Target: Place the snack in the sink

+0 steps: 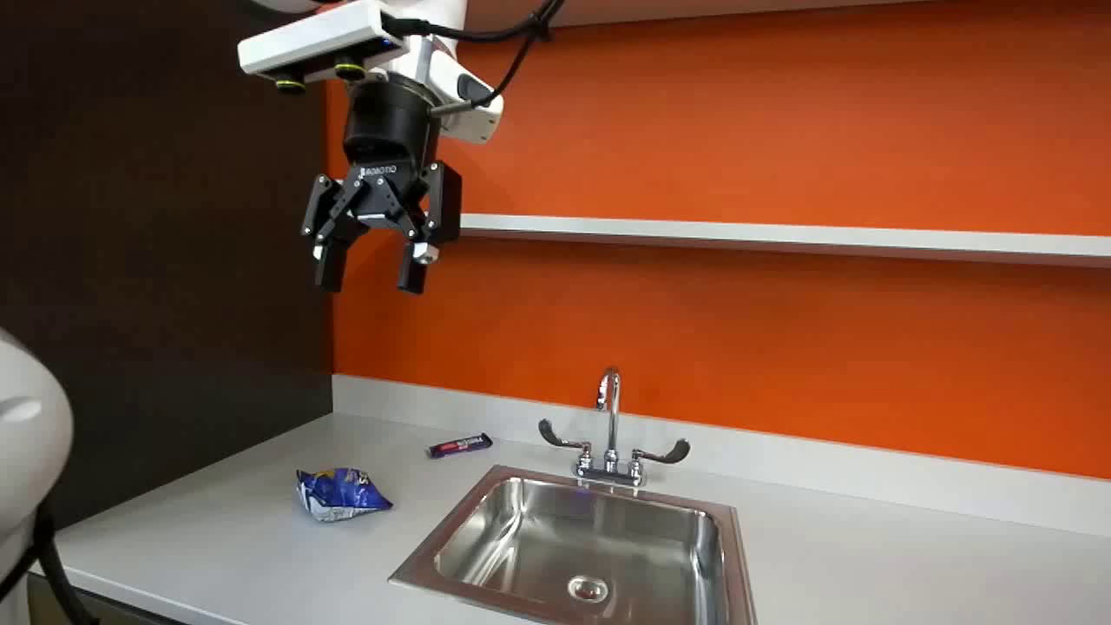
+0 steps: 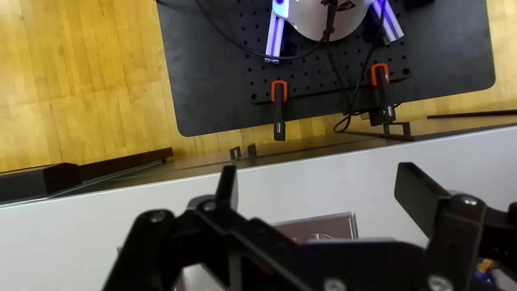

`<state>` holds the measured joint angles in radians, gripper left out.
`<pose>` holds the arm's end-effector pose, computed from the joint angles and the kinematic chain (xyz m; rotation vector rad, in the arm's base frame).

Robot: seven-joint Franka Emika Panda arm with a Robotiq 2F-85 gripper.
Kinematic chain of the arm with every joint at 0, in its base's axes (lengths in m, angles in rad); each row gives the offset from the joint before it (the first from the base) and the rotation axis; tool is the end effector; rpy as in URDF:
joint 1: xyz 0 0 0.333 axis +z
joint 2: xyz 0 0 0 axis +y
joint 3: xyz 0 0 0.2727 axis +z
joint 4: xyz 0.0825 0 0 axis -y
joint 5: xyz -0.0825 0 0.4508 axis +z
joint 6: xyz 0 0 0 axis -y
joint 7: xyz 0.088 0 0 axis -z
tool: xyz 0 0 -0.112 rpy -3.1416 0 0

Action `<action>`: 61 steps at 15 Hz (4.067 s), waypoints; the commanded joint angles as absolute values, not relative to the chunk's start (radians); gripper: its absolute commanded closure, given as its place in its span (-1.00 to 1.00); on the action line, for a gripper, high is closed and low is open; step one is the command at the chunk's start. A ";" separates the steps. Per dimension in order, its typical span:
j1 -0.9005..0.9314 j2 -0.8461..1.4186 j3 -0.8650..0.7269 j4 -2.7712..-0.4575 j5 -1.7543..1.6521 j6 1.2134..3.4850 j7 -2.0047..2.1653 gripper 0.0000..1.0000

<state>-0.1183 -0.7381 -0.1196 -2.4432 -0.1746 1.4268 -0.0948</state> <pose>0.3748 -0.1126 0.4780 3.0529 -0.1548 -0.4493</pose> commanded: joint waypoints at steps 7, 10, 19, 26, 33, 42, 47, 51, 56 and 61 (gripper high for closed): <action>-0.090 -0.725 -0.103 -2.462 -0.150 1.458 -0.059 -1.00; -0.058 -0.712 -0.062 -2.503 -0.108 1.548 -0.007 -1.00; 0.033 -0.543 0.125 -2.579 0.020 1.872 0.225 -1.00; 0.072 -0.262 0.223 -2.528 0.000 2.115 0.387 -1.00; 0.092 -0.005 0.212 -2.406 -0.059 2.221 0.461 -1.00; 0.161 0.215 0.164 -2.226 -0.084 2.223 0.473 -1.00; 0.199 0.311 0.133 -2.148 -0.080 2.230 0.469 -1.00; 0.221 0.377 0.108 -2.093 -0.079 2.229 0.463 -1.00; 0.231 0.432 0.079 -2.048 -0.072 2.224 0.458 -1.00; 0.235 0.467 0.063 -2.025 -0.067 2.224 0.457 -1.00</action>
<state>0.2175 0.4433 0.0808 -2.0572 -0.0650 2.2345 0.4411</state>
